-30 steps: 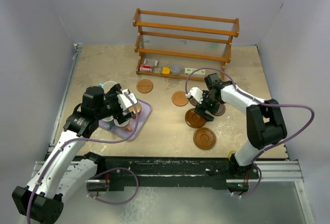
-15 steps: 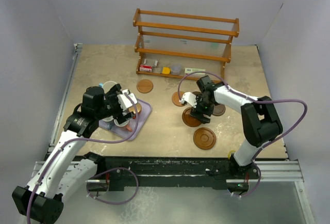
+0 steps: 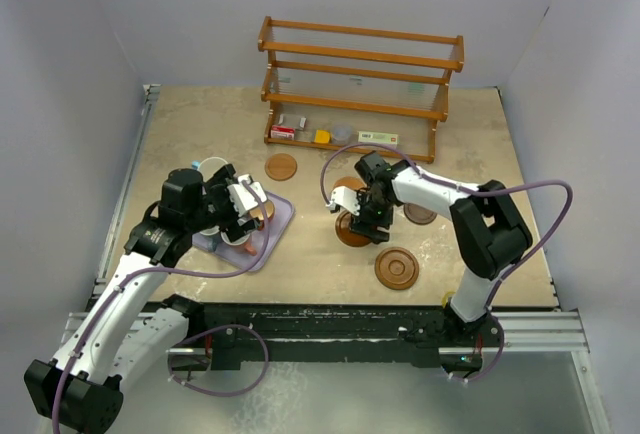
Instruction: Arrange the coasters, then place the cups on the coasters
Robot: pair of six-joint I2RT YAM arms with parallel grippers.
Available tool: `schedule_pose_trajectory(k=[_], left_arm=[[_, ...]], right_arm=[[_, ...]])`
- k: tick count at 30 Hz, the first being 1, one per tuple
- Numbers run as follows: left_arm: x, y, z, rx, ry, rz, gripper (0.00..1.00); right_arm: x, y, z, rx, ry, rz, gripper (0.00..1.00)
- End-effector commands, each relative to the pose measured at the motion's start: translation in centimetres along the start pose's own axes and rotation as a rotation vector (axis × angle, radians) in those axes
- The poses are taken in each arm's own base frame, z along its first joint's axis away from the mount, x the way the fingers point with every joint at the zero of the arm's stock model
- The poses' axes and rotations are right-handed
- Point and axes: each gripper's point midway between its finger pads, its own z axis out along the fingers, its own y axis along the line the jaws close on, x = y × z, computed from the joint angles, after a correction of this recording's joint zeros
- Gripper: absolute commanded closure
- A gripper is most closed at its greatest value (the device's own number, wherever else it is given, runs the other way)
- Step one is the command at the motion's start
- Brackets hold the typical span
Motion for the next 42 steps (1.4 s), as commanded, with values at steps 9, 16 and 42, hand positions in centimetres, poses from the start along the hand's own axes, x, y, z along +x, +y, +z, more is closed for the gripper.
schedule_pose_trajectory(k=[9, 16, 42], left_arm=[[-0.5, 0.3, 0.1, -0.010, -0.028, 0.042, 0.10], [-0.5, 0.2, 0.2, -0.009, -0.032, 0.044, 0.10], [-0.1, 1.0, 0.1, -0.062, -0.019, 0.007, 0.10]], right_arm=[[-0.8, 1.8, -3.5, 0.005, -0.081, 0.045, 0.22], [2.7, 4.2, -4.8, 0.051, -0.048, 0.063, 0.21], [4.7, 3.9, -0.8, 0.125, -0.017, 0.036, 0.30]])
